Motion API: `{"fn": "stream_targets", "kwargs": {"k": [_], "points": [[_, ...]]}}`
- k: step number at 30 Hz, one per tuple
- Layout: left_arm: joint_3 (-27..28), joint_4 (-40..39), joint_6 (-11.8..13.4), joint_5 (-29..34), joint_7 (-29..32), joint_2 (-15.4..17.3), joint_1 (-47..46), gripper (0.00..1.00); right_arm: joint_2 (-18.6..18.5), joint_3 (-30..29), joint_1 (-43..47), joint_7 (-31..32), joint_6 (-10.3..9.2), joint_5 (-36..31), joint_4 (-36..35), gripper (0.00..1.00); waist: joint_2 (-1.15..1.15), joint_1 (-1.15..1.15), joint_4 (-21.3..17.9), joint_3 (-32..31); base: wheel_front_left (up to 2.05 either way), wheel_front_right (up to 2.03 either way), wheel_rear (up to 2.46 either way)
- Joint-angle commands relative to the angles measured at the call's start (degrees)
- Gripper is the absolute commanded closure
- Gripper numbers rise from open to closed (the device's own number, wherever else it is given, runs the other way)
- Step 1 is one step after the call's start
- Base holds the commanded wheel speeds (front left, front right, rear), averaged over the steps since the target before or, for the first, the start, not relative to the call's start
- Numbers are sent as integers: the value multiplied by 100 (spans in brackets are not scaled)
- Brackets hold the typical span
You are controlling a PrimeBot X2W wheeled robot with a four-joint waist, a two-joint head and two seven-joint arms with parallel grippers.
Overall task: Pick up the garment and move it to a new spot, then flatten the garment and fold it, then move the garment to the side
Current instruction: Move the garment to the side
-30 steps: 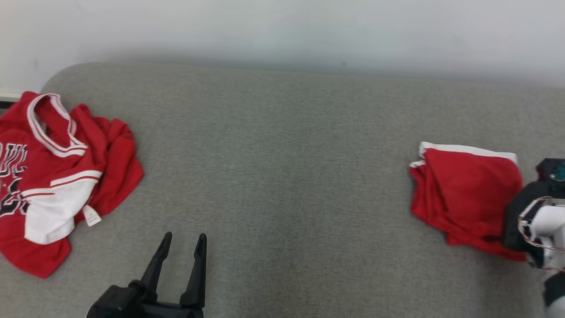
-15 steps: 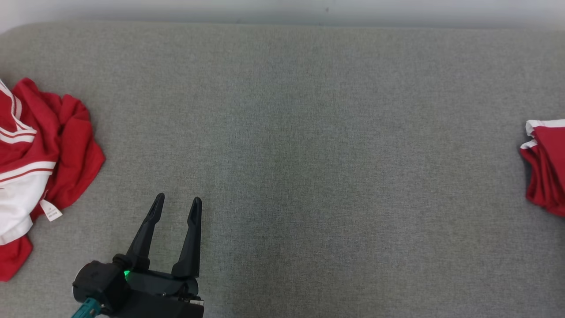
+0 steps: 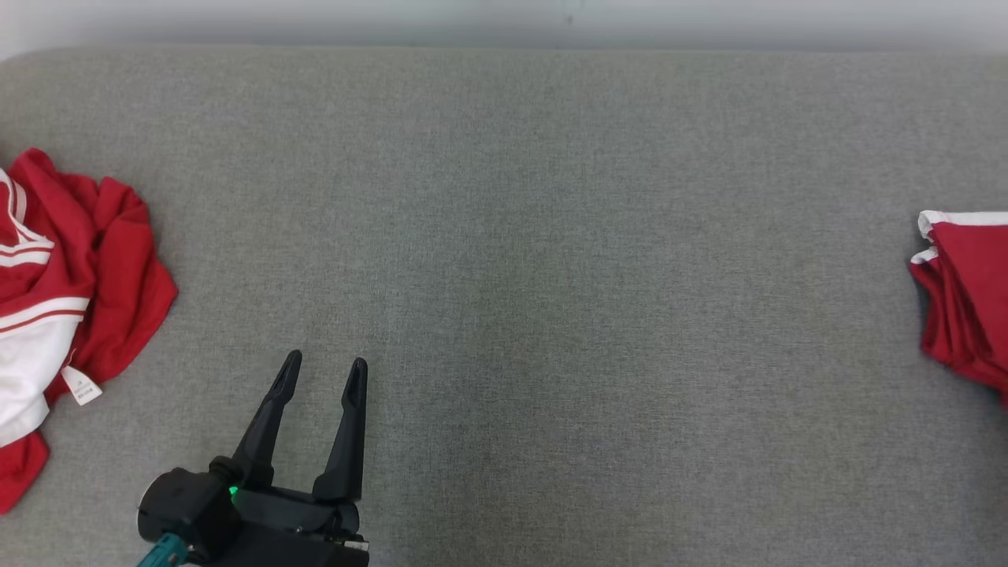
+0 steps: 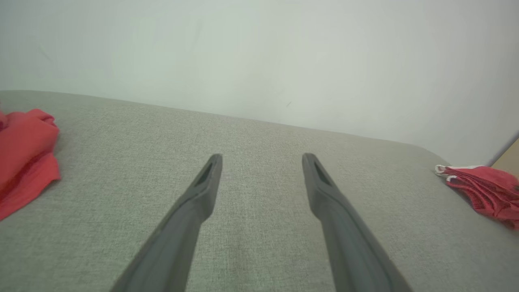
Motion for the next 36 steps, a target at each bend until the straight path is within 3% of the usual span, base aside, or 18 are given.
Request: {"fn": "stream_targets", "kwargs": {"k": [1,8,19,26,31,36], "points": [[-22,22,-9,-26,-20,-14,38,0,59,-25,109,-81,-15,-100,-58,0,-1,0,-57,-135,0,0,0],[241,137,28,-289,-20,-260,274,0,456,113,390,-926,-15,-54,-652,0,-1,0,-147,-728,0,0,0],[681,554,68,-183,-20,-529,847,0,1356,937,1704,-1460,-15,1222,-2266,0,-1,0,-283,-1844,0,0,0],[946,725,95,77,-20,-643,1037,0,2339,874,2625,-1613,-15,1547,-3106,0,-1,0,-235,-2155,0,0,0],[1122,647,92,397,-20,-693,1186,0,2984,873,3019,-1786,-15,1585,-3133,0,-1,0,-208,-2256,0,0,0],[1250,808,30,617,-20,-699,1290,0,3194,971,3100,-1853,-15,1624,-2950,0,-1,0,-236,-2316,0,0,0]]}}
